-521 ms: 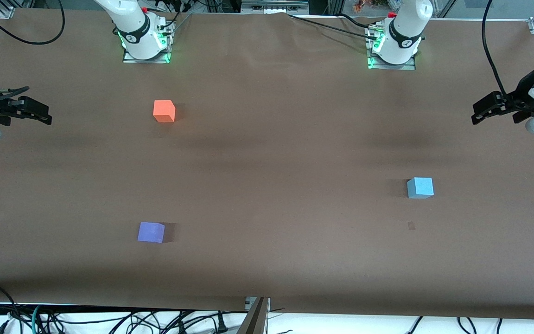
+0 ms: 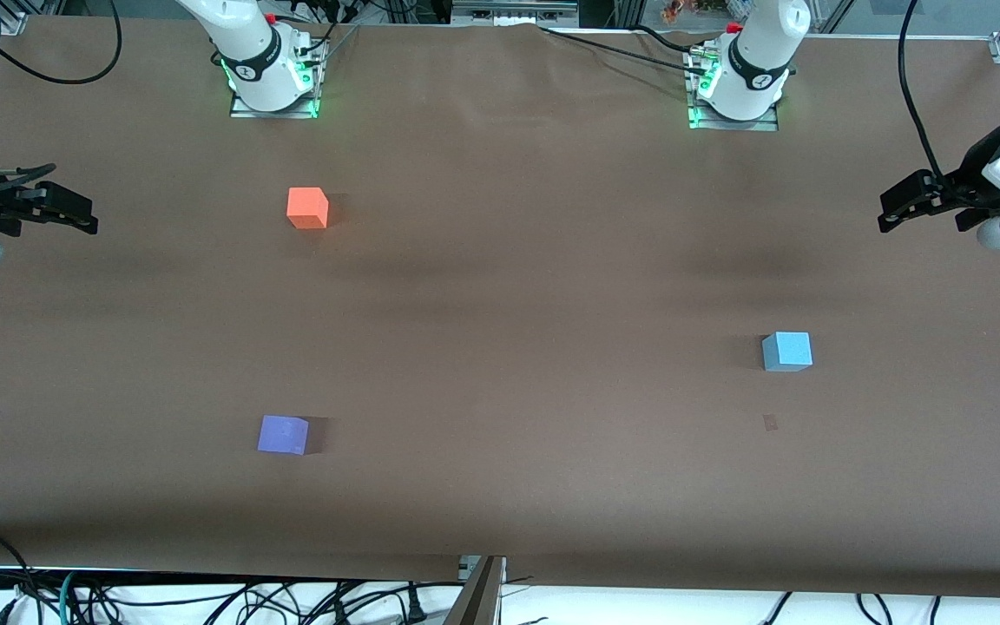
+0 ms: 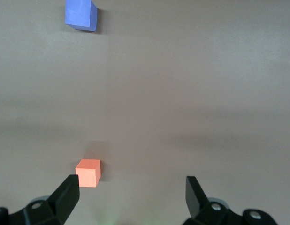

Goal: Place blue block between orange and purple blocks

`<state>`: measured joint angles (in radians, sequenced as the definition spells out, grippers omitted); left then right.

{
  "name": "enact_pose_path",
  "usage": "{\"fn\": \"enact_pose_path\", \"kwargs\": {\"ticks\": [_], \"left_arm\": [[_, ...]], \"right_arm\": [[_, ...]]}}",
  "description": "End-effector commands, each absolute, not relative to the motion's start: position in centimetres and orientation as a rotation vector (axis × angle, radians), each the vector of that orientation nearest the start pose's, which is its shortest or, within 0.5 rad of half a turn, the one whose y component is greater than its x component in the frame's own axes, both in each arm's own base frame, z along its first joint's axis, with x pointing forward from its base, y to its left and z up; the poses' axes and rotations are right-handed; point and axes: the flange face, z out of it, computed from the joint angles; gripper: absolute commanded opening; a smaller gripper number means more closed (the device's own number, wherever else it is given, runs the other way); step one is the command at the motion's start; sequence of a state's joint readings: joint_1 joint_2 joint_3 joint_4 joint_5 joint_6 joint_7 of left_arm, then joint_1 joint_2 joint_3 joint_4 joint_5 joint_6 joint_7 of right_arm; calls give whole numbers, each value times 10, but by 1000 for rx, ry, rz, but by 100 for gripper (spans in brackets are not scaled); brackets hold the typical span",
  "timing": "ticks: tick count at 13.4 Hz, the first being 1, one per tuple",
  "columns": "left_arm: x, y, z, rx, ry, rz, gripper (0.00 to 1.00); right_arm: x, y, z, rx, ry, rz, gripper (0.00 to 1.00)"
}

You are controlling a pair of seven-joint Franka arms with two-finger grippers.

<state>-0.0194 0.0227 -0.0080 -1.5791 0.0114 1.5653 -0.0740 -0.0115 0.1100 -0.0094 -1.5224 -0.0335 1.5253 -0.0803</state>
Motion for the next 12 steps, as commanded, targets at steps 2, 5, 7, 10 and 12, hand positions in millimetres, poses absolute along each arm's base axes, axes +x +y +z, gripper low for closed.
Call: {"fn": "enact_pose_path", "kwargs": {"ticks": [2, 5, 7, 10, 12], "left_arm": [[559, -16, 615, -3101, -64, 35, 100], [558, -15, 615, -3104, -67, 40, 100], [559, -12, 615, -3107, -76, 38, 100], [559, -10, 614, -3105, -81, 40, 100], [559, -9, 613, -3105, -83, 43, 100]], "right_arm": [[583, -15, 585, -3149, -94, 151, 100], [583, -16, 585, -3148, -92, 151, 100], [583, -16, 585, -3148, -92, 151, 100], [584, -15, 586, -3149, -94, 139, 100], [584, -16, 586, -3149, -92, 139, 100]]}}
